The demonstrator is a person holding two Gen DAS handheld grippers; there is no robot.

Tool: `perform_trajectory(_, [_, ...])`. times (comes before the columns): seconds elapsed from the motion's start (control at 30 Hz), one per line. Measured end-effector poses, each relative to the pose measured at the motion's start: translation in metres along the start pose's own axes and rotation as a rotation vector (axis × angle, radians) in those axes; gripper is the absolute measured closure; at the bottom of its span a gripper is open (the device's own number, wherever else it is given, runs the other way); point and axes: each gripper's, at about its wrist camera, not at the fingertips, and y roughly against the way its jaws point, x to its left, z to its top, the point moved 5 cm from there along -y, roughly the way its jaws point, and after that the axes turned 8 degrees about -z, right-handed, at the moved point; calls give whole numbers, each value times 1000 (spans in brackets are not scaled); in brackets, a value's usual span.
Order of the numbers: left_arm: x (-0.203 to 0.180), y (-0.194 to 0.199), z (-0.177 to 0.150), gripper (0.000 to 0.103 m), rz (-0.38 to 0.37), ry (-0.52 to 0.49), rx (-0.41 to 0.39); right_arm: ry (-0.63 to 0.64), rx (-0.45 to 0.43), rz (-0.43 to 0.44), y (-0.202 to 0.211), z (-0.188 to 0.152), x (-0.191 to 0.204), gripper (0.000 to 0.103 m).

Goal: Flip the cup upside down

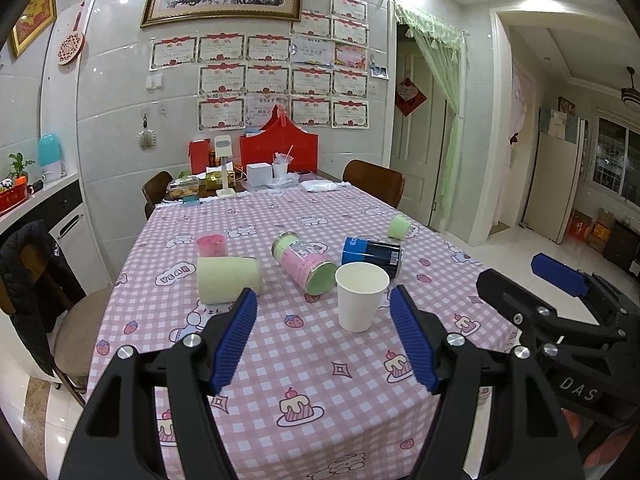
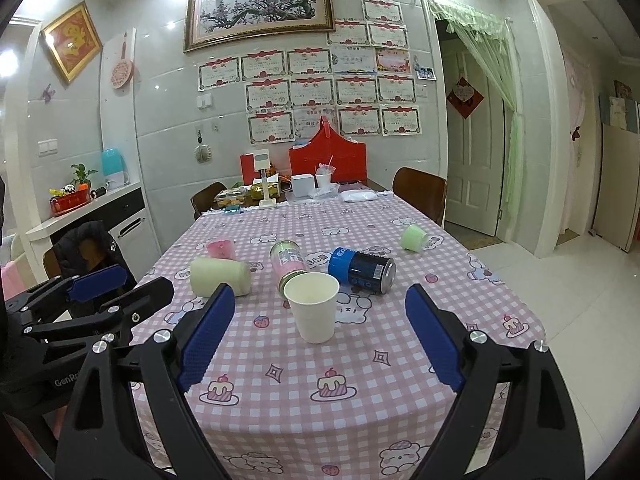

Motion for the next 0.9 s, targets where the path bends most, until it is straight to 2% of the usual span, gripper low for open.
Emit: perform_trajectory(0.9, [5,-6,0,34,18,9,18,0,23,5,-8,-6,-1,16])
